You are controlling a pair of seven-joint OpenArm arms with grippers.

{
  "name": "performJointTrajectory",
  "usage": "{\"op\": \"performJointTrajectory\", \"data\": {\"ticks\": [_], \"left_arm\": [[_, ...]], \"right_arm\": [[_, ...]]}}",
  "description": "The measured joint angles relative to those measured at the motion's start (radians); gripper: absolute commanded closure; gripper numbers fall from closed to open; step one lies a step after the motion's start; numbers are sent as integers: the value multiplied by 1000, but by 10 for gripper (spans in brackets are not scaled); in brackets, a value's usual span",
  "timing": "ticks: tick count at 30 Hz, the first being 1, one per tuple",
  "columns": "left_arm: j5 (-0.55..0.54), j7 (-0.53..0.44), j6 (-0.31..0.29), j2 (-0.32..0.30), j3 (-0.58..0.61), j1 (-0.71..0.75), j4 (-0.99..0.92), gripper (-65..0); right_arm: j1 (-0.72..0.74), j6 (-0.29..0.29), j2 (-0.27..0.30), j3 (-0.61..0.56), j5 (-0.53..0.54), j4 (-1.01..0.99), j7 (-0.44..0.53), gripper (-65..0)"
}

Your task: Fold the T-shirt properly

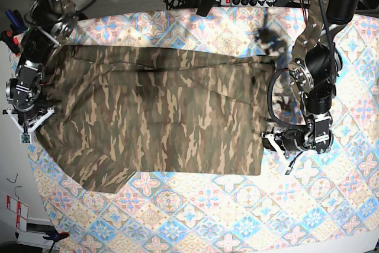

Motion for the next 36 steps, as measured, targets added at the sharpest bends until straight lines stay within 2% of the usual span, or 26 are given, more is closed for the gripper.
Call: {"op": "performJointTrajectory", "data": {"ticks": [5, 11, 15, 20, 22, 26, 30, 32, 35, 36], "left_arm": [[0, 4, -1, -8, 0, 3, 0, -84], [-2, 2, -2, -8, -26, 0, 0, -116], [7, -1, -1, -7, -36, -41, 0, -225], [-9, -196, -1, 0, -39, -78, 5, -423], [-3, -235, -1, 0, -38, -66, 4, -468], [7, -263, -1, 0, -34, -28, -6, -473], [4, -295, 6, 34, -35, -9, -4, -473], [-2, -367, -1, 61, -35, 18, -10, -473], [8, -433, 3, 82, -2, 41, -135, -456], [-21, -509, 0, 83, 11, 45, -173, -448]], "right_arm": [[-68, 0, -36, -10, 3, 88, -37, -15], [-70, 2, -40, -14, 3, 79, -37, -15], [-68, 3, -40, -23, 2, 49, -35, -15], [-70, 3, -40, -23, 0, 48, -37, -15], [-71, 3, -40, -23, 0, 48, -37, -15], [-70, 3, -40, -23, 0, 48, -34, -15], [-71, 3, -40, -23, 0, 48, -34, -15], [-71, 3, -40, -23, 0, 48, -34, -15], [-73, 3, -39, -23, 1, 48, -30, -15], [-73, 1, -39, -23, -2, 48, -34, -15]]}}
